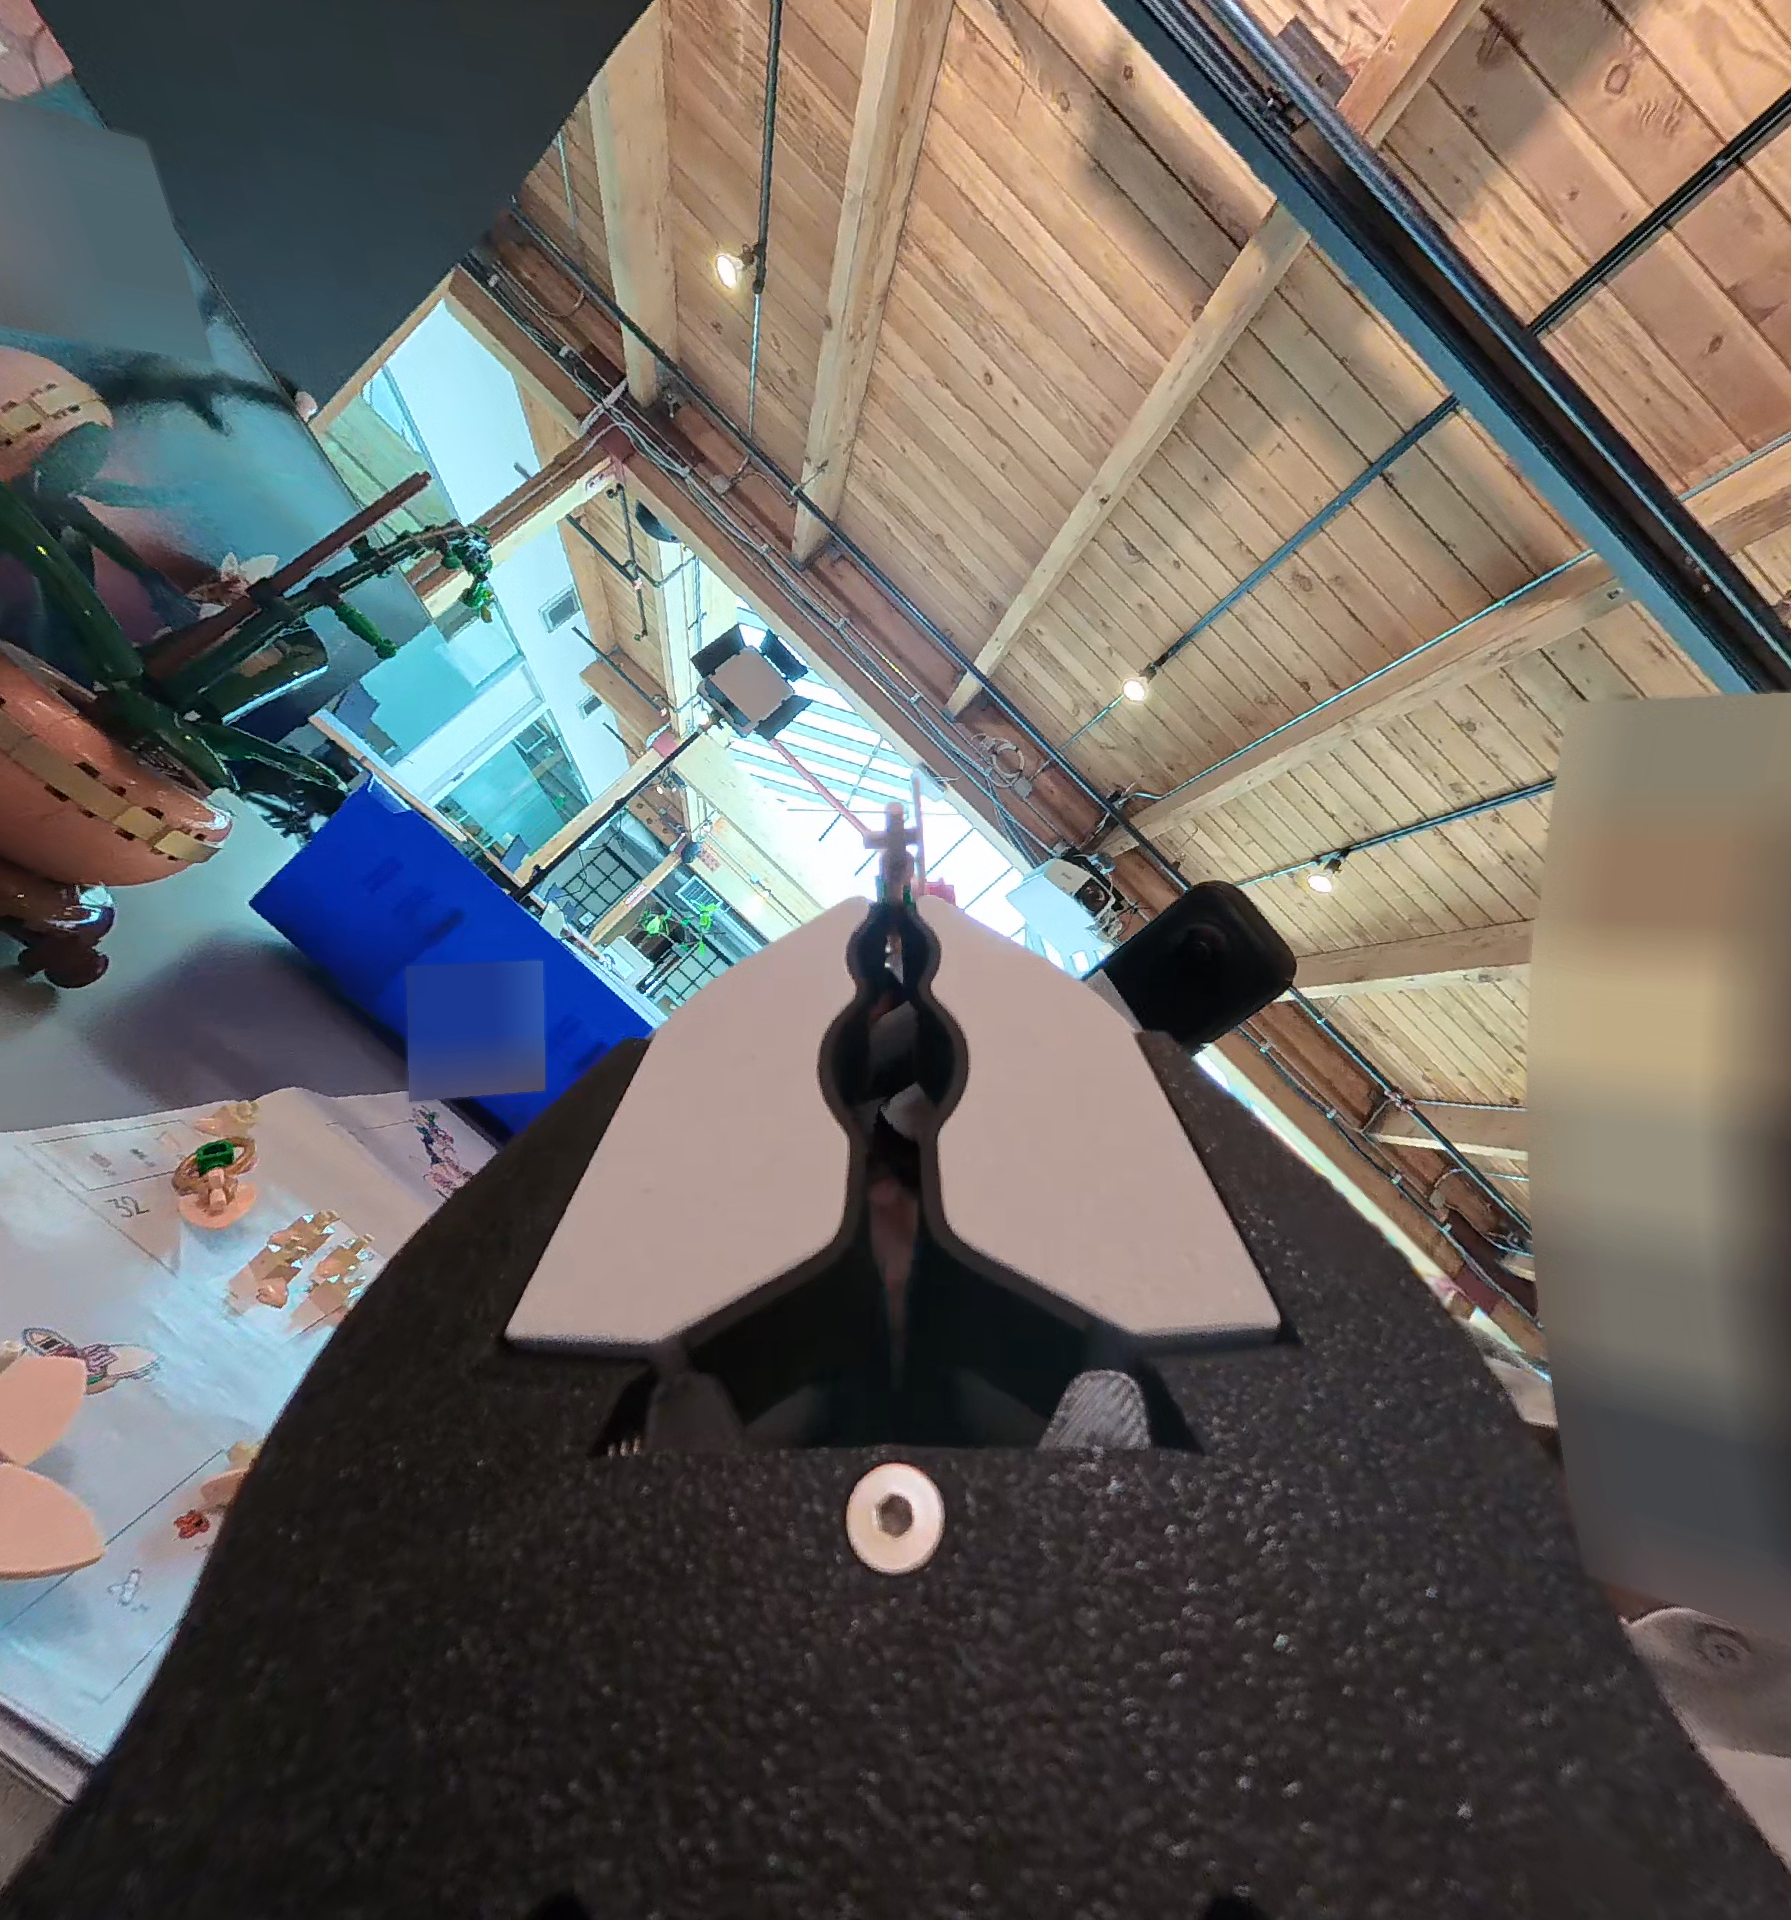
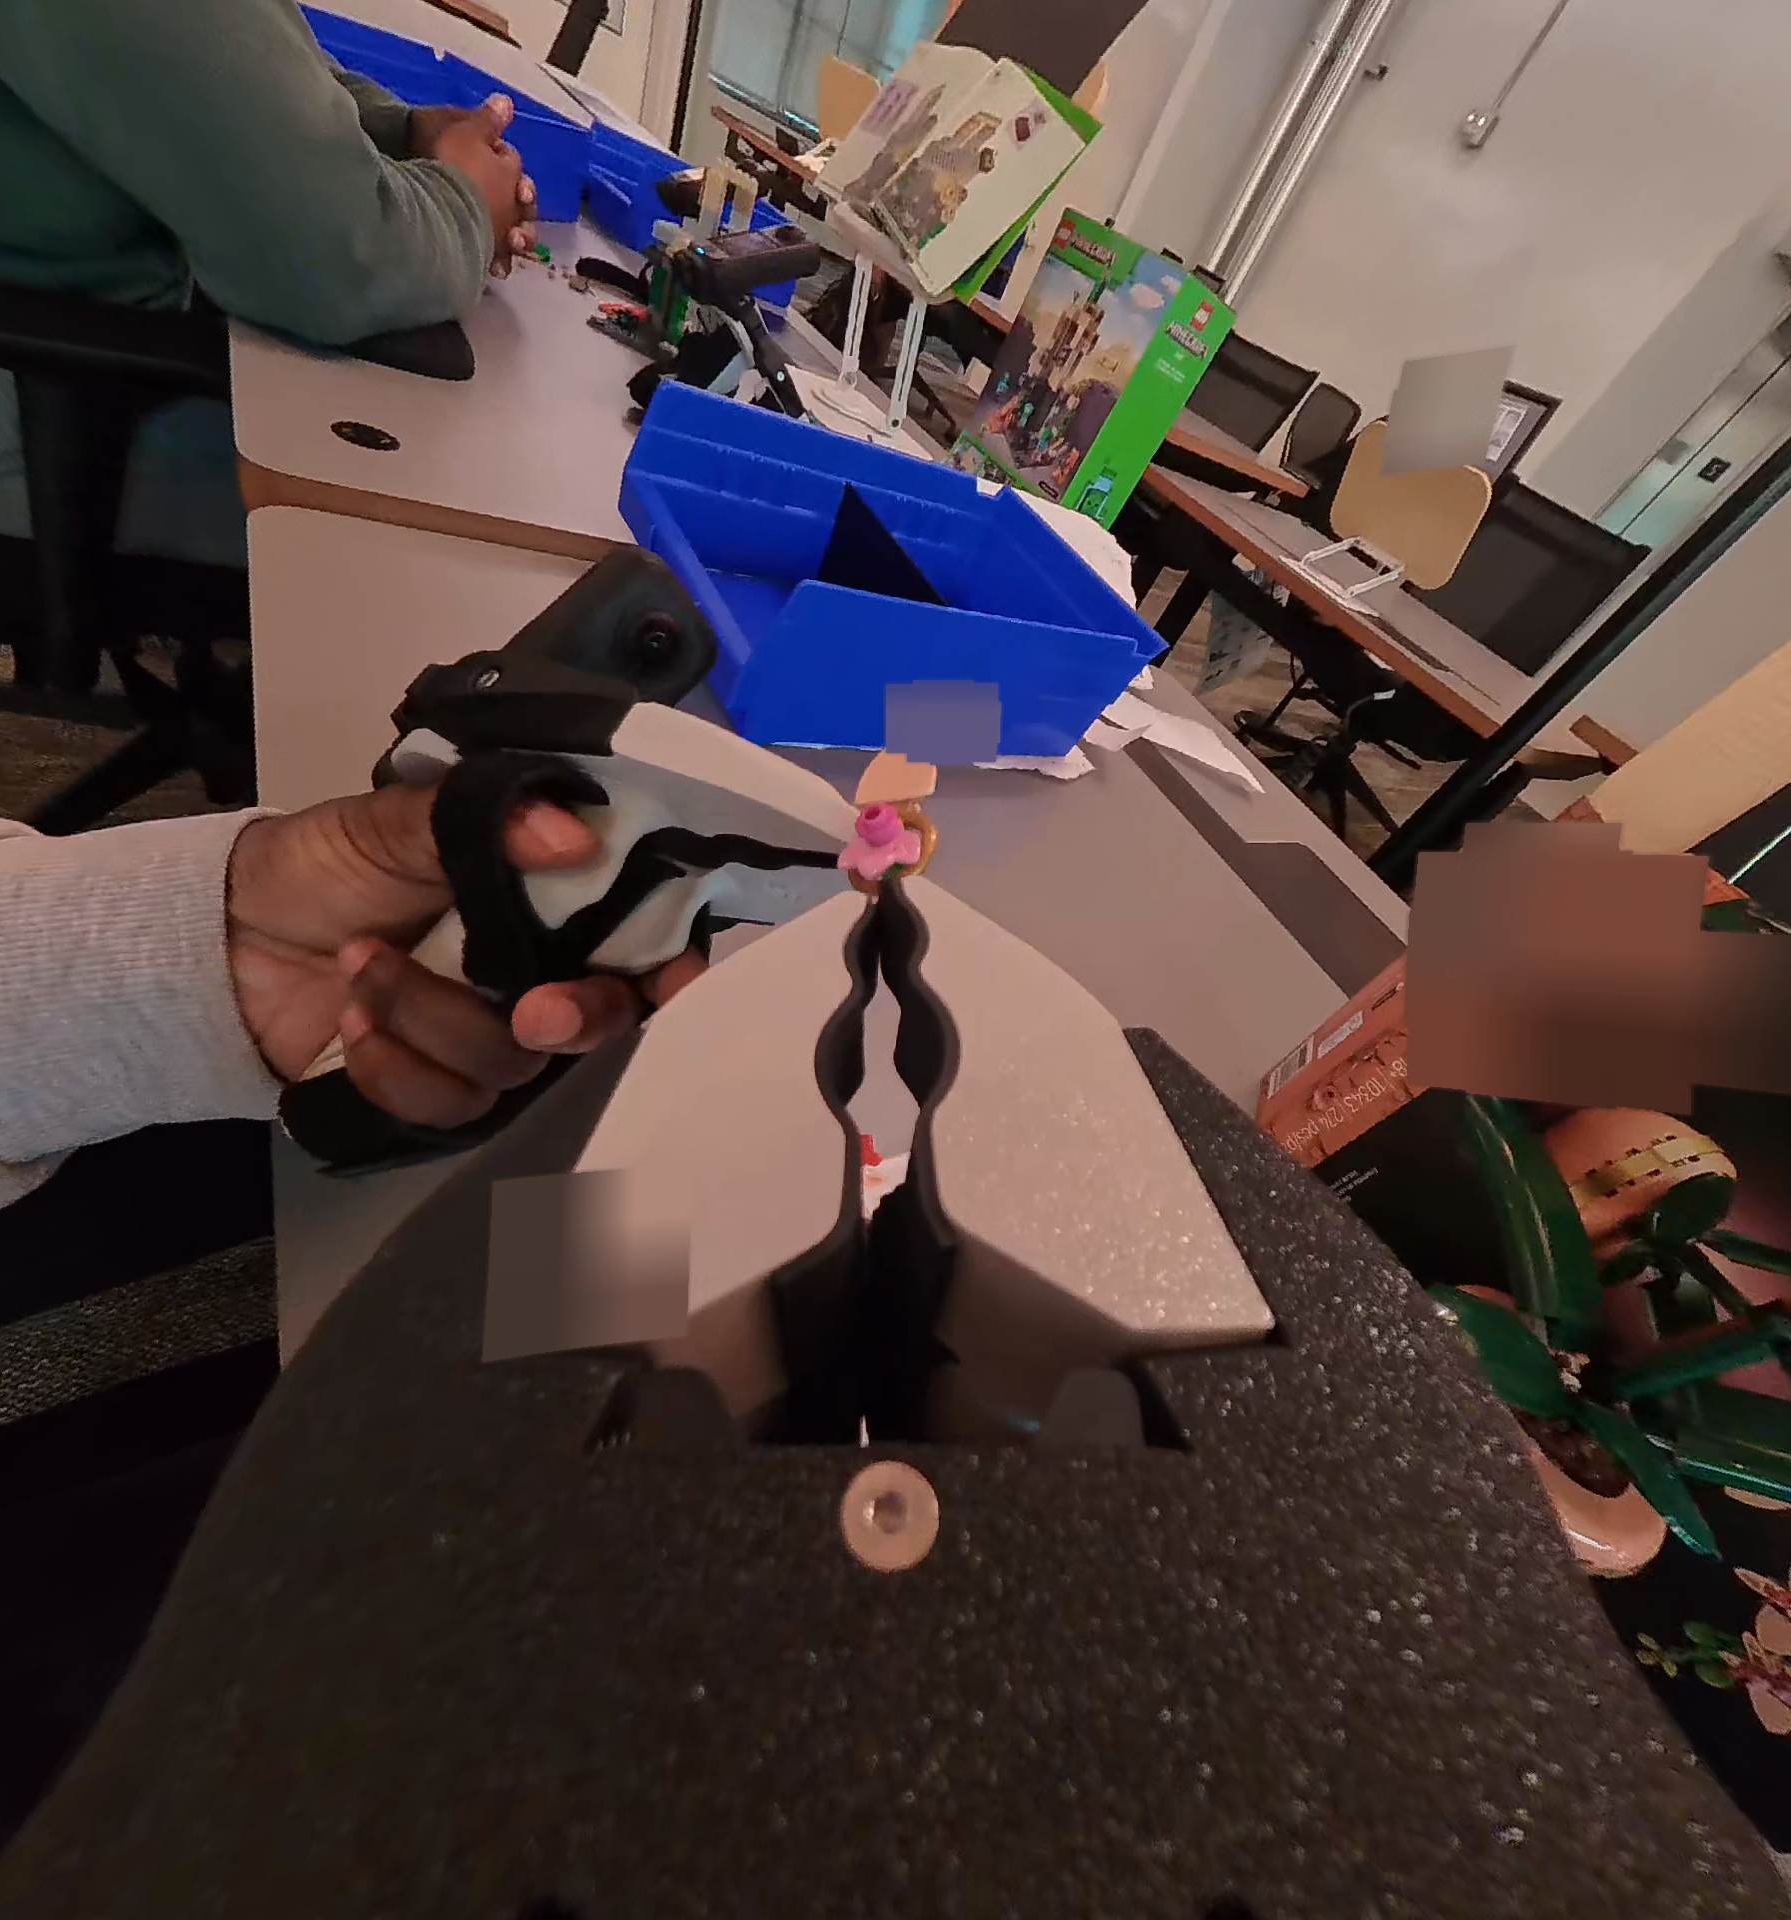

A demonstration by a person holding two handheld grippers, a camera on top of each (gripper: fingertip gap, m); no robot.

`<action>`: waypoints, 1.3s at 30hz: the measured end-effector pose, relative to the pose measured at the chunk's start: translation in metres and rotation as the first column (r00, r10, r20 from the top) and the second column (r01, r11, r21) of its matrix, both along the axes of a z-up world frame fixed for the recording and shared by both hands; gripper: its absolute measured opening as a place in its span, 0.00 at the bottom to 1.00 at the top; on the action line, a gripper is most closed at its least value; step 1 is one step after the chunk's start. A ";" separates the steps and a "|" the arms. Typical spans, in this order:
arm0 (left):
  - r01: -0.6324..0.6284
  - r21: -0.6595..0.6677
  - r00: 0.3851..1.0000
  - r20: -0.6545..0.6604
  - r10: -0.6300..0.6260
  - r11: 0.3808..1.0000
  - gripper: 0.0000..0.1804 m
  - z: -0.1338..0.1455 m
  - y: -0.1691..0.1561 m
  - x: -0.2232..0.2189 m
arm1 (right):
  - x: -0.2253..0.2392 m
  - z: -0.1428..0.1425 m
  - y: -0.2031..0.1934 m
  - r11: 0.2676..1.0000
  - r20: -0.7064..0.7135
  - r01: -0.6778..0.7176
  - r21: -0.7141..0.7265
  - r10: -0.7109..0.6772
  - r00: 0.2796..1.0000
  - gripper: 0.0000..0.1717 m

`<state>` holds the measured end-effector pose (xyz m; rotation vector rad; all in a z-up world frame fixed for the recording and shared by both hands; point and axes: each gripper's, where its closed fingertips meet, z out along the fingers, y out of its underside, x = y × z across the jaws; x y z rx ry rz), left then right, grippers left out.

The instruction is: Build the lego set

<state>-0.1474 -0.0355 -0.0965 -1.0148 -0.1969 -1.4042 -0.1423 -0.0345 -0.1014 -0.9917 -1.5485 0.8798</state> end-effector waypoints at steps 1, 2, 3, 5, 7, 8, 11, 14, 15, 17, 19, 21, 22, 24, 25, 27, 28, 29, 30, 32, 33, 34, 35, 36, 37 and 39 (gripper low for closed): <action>-0.003 0.000 1.000 -0.003 0.003 1.000 0.01 0.000 0.000 0.000 | 0.000 0.000 0.000 1.000 -0.003 0.001 -0.002 -0.001 1.000 0.00; -0.005 0.000 1.000 -0.004 0.005 1.000 0.01 0.000 0.000 0.000 | 0.000 0.001 0.000 1.000 -0.006 0.002 -0.001 -0.002 1.000 0.00; -0.006 0.001 1.000 -0.005 0.006 1.000 0.01 0.000 0.000 0.000 | 0.000 0.001 0.000 1.000 -0.006 0.001 -0.002 -0.001 1.000 0.00; -0.009 -0.001 1.000 -0.005 0.009 1.000 0.01 0.000 0.000 0.000 | -0.001 0.000 0.000 1.000 -0.006 0.002 -0.001 -0.002 1.000 0.00; -0.014 -0.002 1.000 -0.008 0.014 1.000 0.01 0.000 0.000 -0.001 | -0.001 0.000 0.000 1.000 -0.005 0.005 -0.003 -0.005 1.000 0.00; -0.014 -0.002 1.000 -0.011 0.014 1.000 0.01 -0.001 0.000 0.000 | -0.001 -0.001 0.000 1.000 -0.005 0.004 -0.004 -0.004 1.000 0.00; -0.015 -0.003 0.999 -0.033 0.015 1.000 0.01 -0.002 0.001 0.002 | 0.001 -0.004 0.001 1.000 0.005 0.010 0.002 -0.010 1.000 0.00; -0.054 -0.038 0.991 -0.121 0.049 0.998 0.01 -0.013 0.006 0.003 | 0.009 -0.013 0.001 1.000 0.003 -0.003 0.015 0.003 1.000 0.00; -0.078 -0.060 0.984 -0.165 0.067 0.995 0.01 -0.020 0.009 0.002 | 0.013 -0.019 0.002 1.000 0.004 -0.012 0.021 0.012 1.000 0.00; -0.119 -0.088 0.968 -0.232 0.096 0.989 0.01 -0.029 0.014 0.000 | 0.024 -0.034 0.010 0.999 -0.017 -0.010 0.042 0.011 1.000 0.00; -0.154 -0.106 0.952 -0.282 0.118 0.982 0.01 -0.038 0.017 -0.002 | 0.039 -0.048 0.035 0.993 -0.082 0.073 0.092 -0.065 0.994 0.00; -0.199 -0.142 0.925 -0.354 0.138 0.970 0.01 -0.052 0.024 -0.004 | 0.056 -0.062 0.067 0.978 -0.178 0.181 0.107 -0.160 0.971 0.00; -0.207 -0.162 0.920 -0.368 0.136 0.965 0.01 -0.057 0.026 -0.005 | 0.065 -0.070 0.082 0.967 -0.219 0.227 0.116 -0.198 0.955 0.00; -0.189 -0.154 0.924 -0.364 0.122 0.970 0.01 -0.056 0.026 -0.002 | 0.079 -0.063 0.101 0.938 -0.243 0.317 0.141 -0.277 0.930 0.04; -0.190 -0.155 0.925 -0.360 0.124 0.969 0.01 -0.056 0.026 -0.003 | 0.083 -0.062 0.104 0.933 -0.263 0.322 0.164 -0.273 0.926 0.03; -0.186 -0.158 0.932 -0.342 0.123 0.970 0.01 -0.055 0.026 -0.004 | 0.085 -0.063 0.106 0.936 -0.268 0.311 0.166 -0.261 0.927 0.04; -0.184 -0.161 0.936 -0.329 0.123 0.970 0.01 -0.055 0.026 -0.006 | 0.084 -0.064 0.107 0.939 -0.259 0.309 0.153 -0.264 0.929 0.04; -0.182 -0.163 0.941 -0.315 0.124 0.970 0.01 -0.055 0.026 -0.007 | 0.082 -0.067 0.105 0.942 -0.246 0.297 0.157 -0.254 0.936 0.05; -0.180 -0.163 0.944 -0.304 0.124 0.970 0.01 -0.054 0.026 -0.009 | 0.080 -0.070 0.105 0.940 -0.226 0.292 0.174 -0.251 0.941 0.06; -0.178 -0.163 0.947 -0.297 0.124 0.970 0.01 -0.054 0.026 -0.009 | 0.077 -0.075 0.106 0.923 -0.197 0.312 0.226 -0.270 0.943 0.08; -0.178 -0.165 0.946 -0.299 0.123 0.970 0.01 -0.055 0.026 -0.009 | 0.077 -0.076 0.108 0.913 -0.195 0.324 0.248 -0.280 0.940 0.09; -0.178 -0.166 0.945 -0.305 0.121 0.970 0.01 -0.055 0.027 -0.008 | 0.077 -0.075 0.109 0.906 -0.209 0.337 0.257 -0.288 0.934 0.10; -0.177 -0.167 0.942 -0.313 0.118 0.970 0.01 -0.055 0.027 -0.007 | 0.078 -0.071 0.110 0.904 -0.233 0.344 0.252 -0.289 0.929 0.11; -0.178 -0.170 0.940 -0.321 0.116 0.969 0.01 -0.056 0.027 -0.006 | 0.079 -0.068 0.111 0.908 -0.257 0.351 0.230 -0.291 0.922 0.12; -0.178 -0.171 0.937 -0.329 0.115 0.969 0.01 -0.057 0.028 -0.005 | 0.081 -0.065 0.114 0.913 -0.275 0.357 0.196 -0.298 0.914 0.13; -0.179 -0.170 0.935 -0.336 0.113 0.969 0.02 -0.057 0.028 -0.004 | 0.084 -0.061 0.120 0.927 -0.299 0.357 0.115 -0.311 0.902 0.16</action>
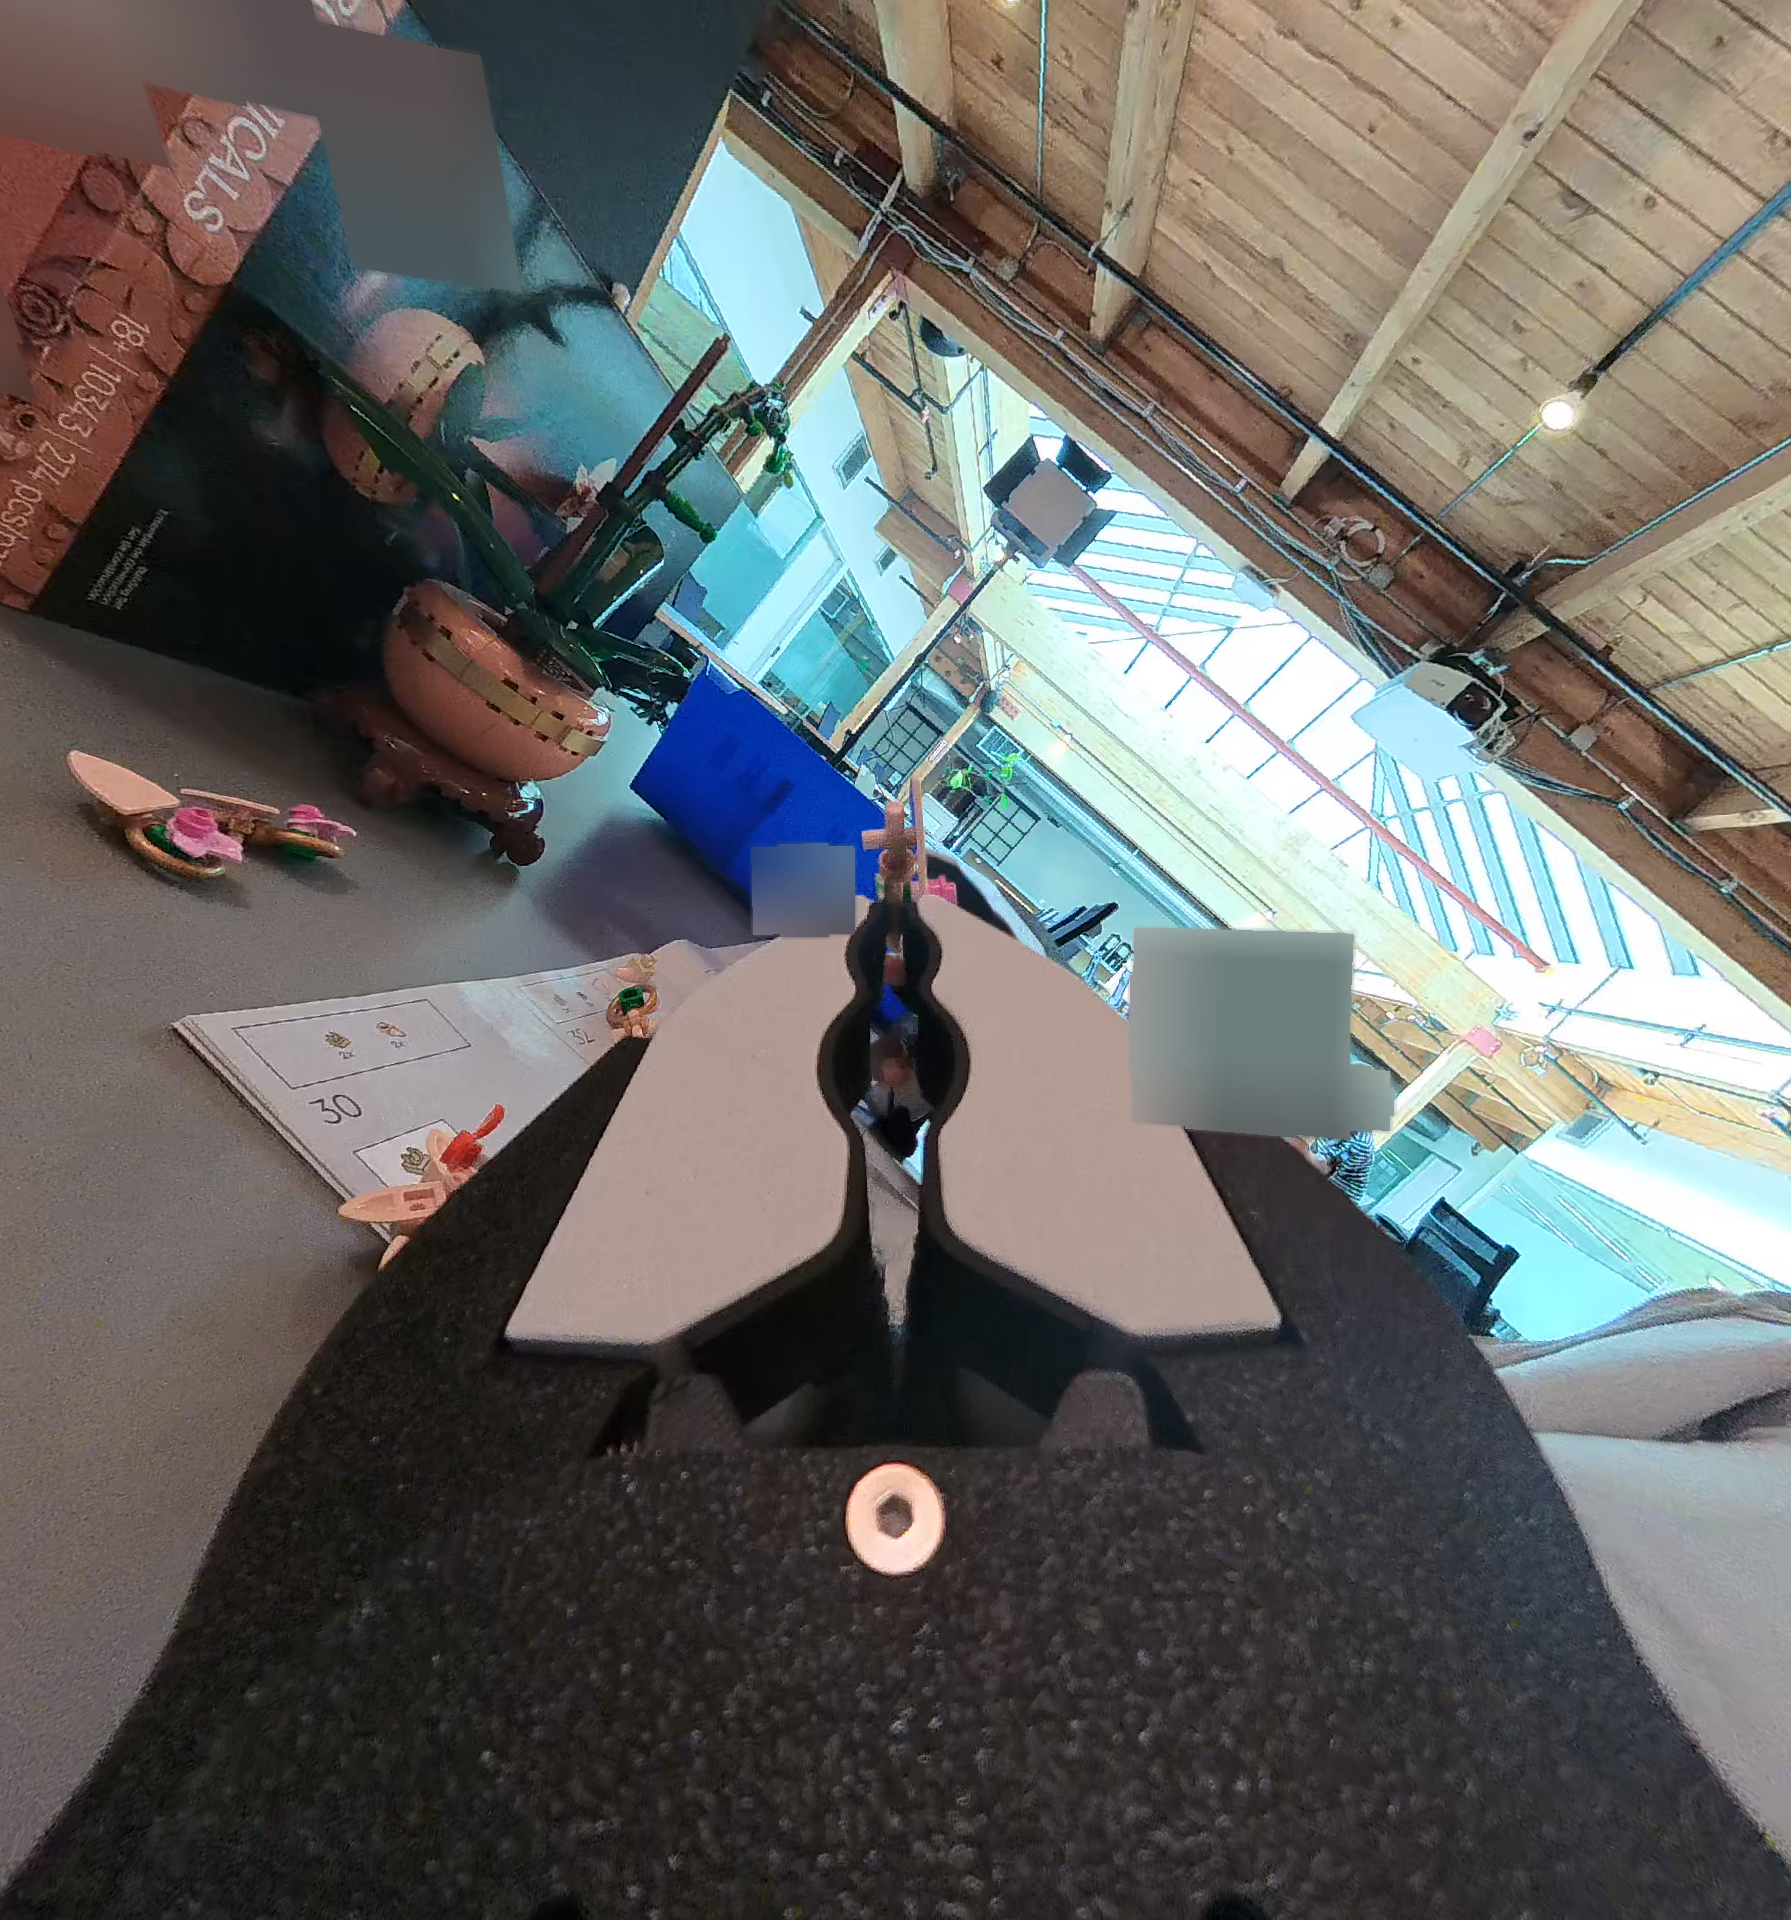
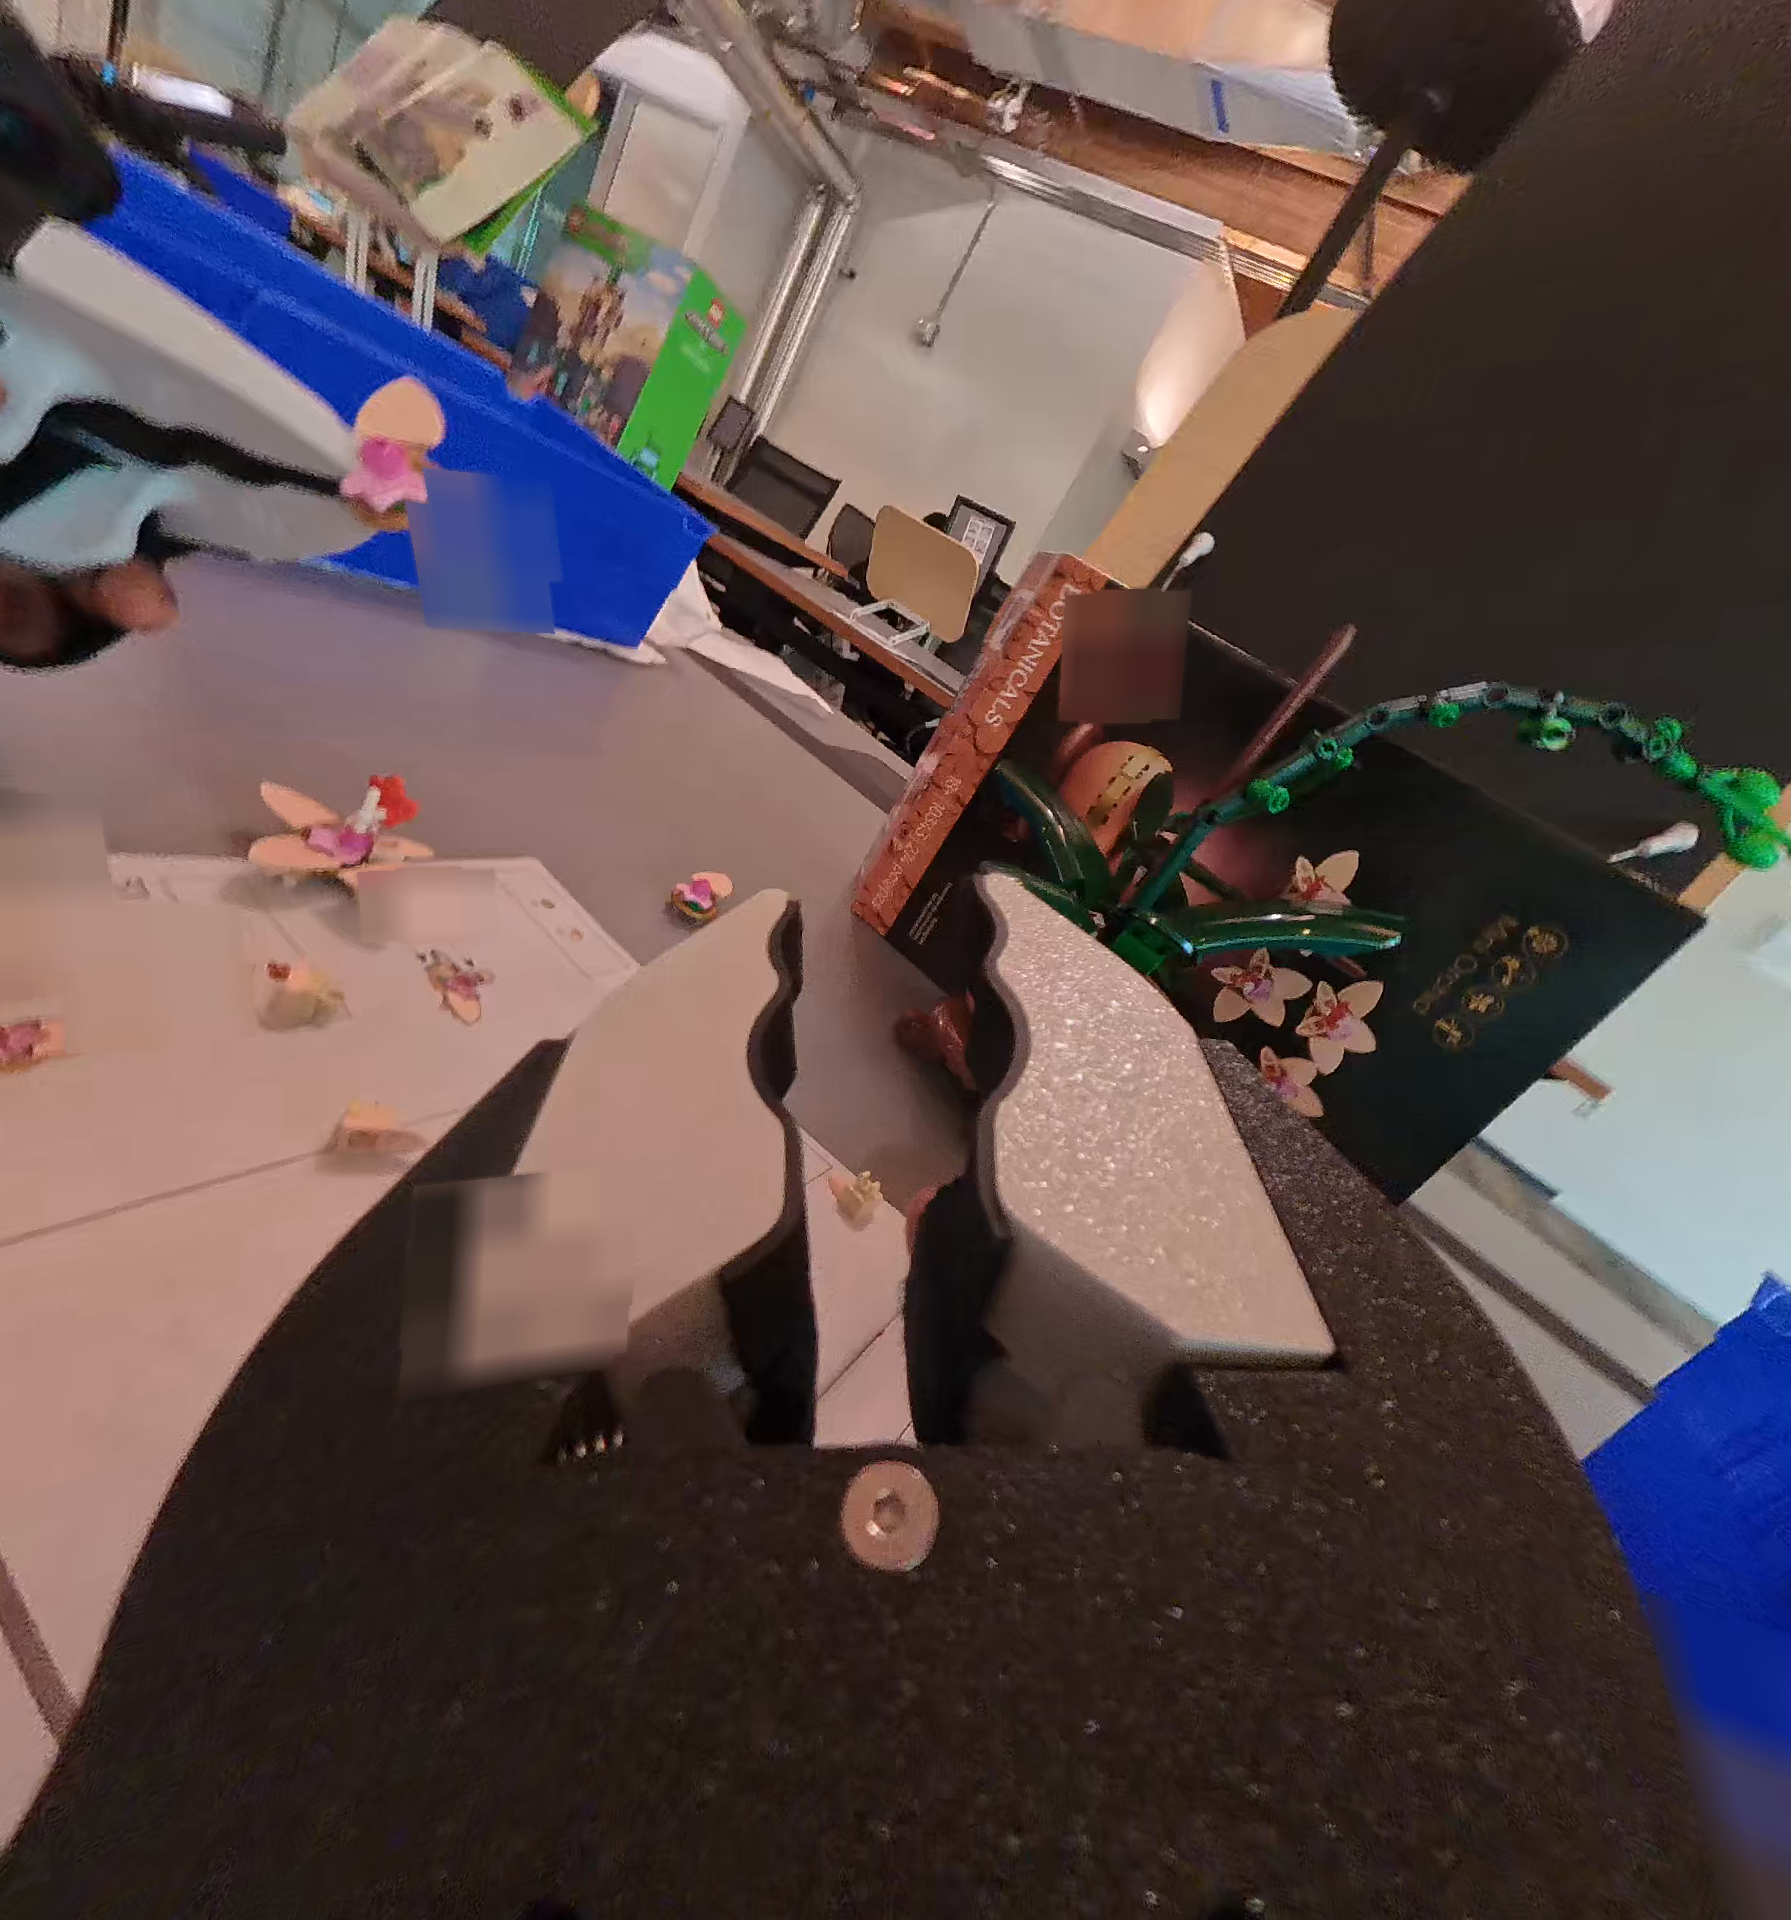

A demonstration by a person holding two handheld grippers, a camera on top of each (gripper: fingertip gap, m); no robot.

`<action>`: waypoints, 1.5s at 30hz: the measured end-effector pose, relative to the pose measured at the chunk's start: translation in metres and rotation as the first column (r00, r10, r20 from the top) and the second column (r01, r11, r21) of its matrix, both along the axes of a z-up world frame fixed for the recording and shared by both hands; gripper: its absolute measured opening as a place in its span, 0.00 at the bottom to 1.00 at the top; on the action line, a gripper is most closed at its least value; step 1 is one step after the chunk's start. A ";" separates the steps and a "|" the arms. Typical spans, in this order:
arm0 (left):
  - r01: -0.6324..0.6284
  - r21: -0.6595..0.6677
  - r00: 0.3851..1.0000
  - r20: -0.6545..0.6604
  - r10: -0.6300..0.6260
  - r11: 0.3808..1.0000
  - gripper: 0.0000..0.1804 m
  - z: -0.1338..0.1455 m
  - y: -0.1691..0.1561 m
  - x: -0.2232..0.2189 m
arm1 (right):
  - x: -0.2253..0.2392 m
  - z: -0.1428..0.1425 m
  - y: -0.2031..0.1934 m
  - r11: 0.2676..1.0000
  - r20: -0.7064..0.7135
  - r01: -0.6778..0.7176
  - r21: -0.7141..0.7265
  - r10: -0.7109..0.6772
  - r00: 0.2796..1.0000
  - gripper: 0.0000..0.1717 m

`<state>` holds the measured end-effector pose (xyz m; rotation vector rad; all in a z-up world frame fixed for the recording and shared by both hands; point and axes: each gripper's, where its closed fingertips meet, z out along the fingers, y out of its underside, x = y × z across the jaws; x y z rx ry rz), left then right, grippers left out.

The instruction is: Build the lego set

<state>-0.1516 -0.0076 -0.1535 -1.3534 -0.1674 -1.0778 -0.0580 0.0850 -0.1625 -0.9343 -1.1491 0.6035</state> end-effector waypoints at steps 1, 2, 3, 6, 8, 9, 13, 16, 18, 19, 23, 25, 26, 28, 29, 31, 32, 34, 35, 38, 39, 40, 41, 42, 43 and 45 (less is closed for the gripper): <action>0.000 0.002 1.000 0.003 0.000 1.000 0.02 0.000 0.000 0.000 | 0.001 0.002 0.002 0.999 -0.023 -0.007 -0.031 0.007 1.000 0.19; 0.001 0.005 1.000 0.009 -0.001 1.000 0.02 0.001 -0.001 -0.001 | 0.003 0.006 0.004 0.998 -0.058 -0.018 -0.057 0.015 0.998 0.21; 0.003 0.009 1.000 0.018 -0.003 1.000 0.01 0.001 -0.001 -0.002 | 0.006 0.012 0.003 0.996 -0.104 -0.042 -0.081 0.033 0.994 0.24; 0.008 0.026 0.999 0.045 -0.009 1.000 0.01 0.003 -0.004 -0.004 | 0.012 0.029 -0.002 0.980 -0.250 -0.140 -0.139 0.102 0.963 0.44; 0.005 0.047 0.998 0.063 -0.008 0.999 0.01 0.006 -0.007 -0.005 | 0.015 0.037 -0.002 0.970 -0.317 -0.179 -0.167 0.119 0.941 0.60; 0.002 0.060 0.997 0.072 -0.007 0.998 0.01 0.007 -0.009 -0.005 | 0.016 0.041 -0.001 0.966 -0.346 -0.190 -0.175 0.120 0.931 0.65; -0.008 0.092 0.996 0.087 0.000 0.996 0.02 0.010 -0.013 -0.007 | 0.023 0.047 0.001 0.966 -0.390 -0.185 -0.179 0.103 0.915 0.69; -0.007 0.126 0.993 0.118 -0.008 0.992 0.01 0.014 -0.016 -0.011 | 0.017 0.040 0.002 0.953 -0.361 -0.203 -0.224 0.112 0.926 0.69; -0.020 0.149 0.990 0.138 -0.001 0.989 0.01 0.016 -0.019 -0.014 | 0.015 0.035 0.004 0.951 -0.340 -0.193 -0.242 0.103 0.935 0.68; -0.026 0.158 0.989 0.146 0.003 0.987 0.01 0.017 -0.021 -0.016 | 0.014 0.032 0.005 0.950 -0.322 -0.185 -0.252 0.098 0.942 0.68; -0.033 0.175 0.986 0.165 0.004 0.984 0.01 0.019 -0.024 -0.018 | 0.013 0.029 0.007 0.947 -0.312 -0.182 -0.264 0.095 0.945 0.67; -0.030 0.178 0.987 0.161 0.001 0.984 0.01 0.019 -0.025 -0.017 | 0.013 0.029 0.008 0.944 -0.317 -0.186 -0.273 0.094 0.944 0.67; -0.027 0.176 0.987 0.159 -0.001 0.984 0.01 0.019 -0.025 -0.017 | 0.013 0.029 0.009 0.943 -0.319 -0.185 -0.277 0.091 0.943 0.66; -0.018 0.168 0.986 0.165 -0.010 0.986 0.01 0.018 -0.024 -0.017 | 0.014 0.029 0.009 0.940 -0.326 -0.193 -0.280 0.096 0.940 0.64; -0.015 0.165 0.985 0.170 -0.014 0.986 0.01 0.018 -0.023 -0.017 | 0.014 0.029 0.009 0.939 -0.328 -0.197 -0.282 0.099 0.939 0.62; -0.013 0.163 0.984 0.178 -0.016 0.987 0.01 0.018 -0.023 -0.018 | 0.014 0.030 0.009 0.937 -0.330 -0.202 -0.284 0.103 0.939 0.62; -0.013 0.163 0.984 0.177 -0.016 0.987 0.01 0.018 -0.023 -0.018 | 0.014 0.030 0.008 0.937 -0.329 -0.204 -0.282 0.106 0.938 0.62; -0.017 0.160 0.985 0.169 -0.011 0.987 0.01 0.018 -0.023 -0.017 | 0.013 0.029 0.006 0.939 -0.317 -0.206 -0.274 0.114 0.942 0.62; -0.016 0.157 0.986 0.165 -0.010 0.987 0.01 0.017 -0.022 -0.016 | 0.012 0.028 0.004 0.942 -0.306 -0.204 -0.267 0.118 0.945 0.61; -0.011 0.153 0.986 0.165 -0.014 0.988 0.01 0.017 -0.021 -0.014 | 0.010 0.025 0.001 0.955 -0.273 -0.189 -0.230 0.123 0.954 0.60; -0.007 0.151 0.986 0.168 -0.019 0.988 0.01 0.017 -0.021 -0.014 | 0.009 0.025 0.000 0.958 -0.265 -0.183 -0.220 0.122 0.957 0.60; 0.000 0.148 0.985 0.170 -0.025 0.989 0.01 0.016 -0.020 -0.013 | 0.009 0.024 -0.001 0.960 -0.260 -0.183 -0.212 0.125 0.958 0.59; 0.005 0.146 0.985 0.169 -0.030 0.989 0.01 0.016 -0.020 -0.013 | 0.009 0.024 -0.002 0.961 -0.256 -0.185 -0.208 0.129 0.958 0.58; 0.004 0.146 0.986 0.167 -0.029 0.989 0.01 0.016 -0.020 -0.012 | 0.008 0.024 -0.002 0.961 -0.253 -0.185 -0.207 0.130 0.959 0.57; -0.001 0.146 0.986 0.164 -0.023 0.989 0.01 0.016 -0.020 -0.012 | 0.008 0.024 -0.002 0.961 -0.250 -0.184 -0.207 0.130 0.959 0.57; -0.004 0.147 0.988 0.156 -0.019 0.989 0.01 0.016 -0.020 -0.012 | 0.008 0.024 -0.002 0.961 -0.249 -0.185 -0.205 0.131 0.960 0.57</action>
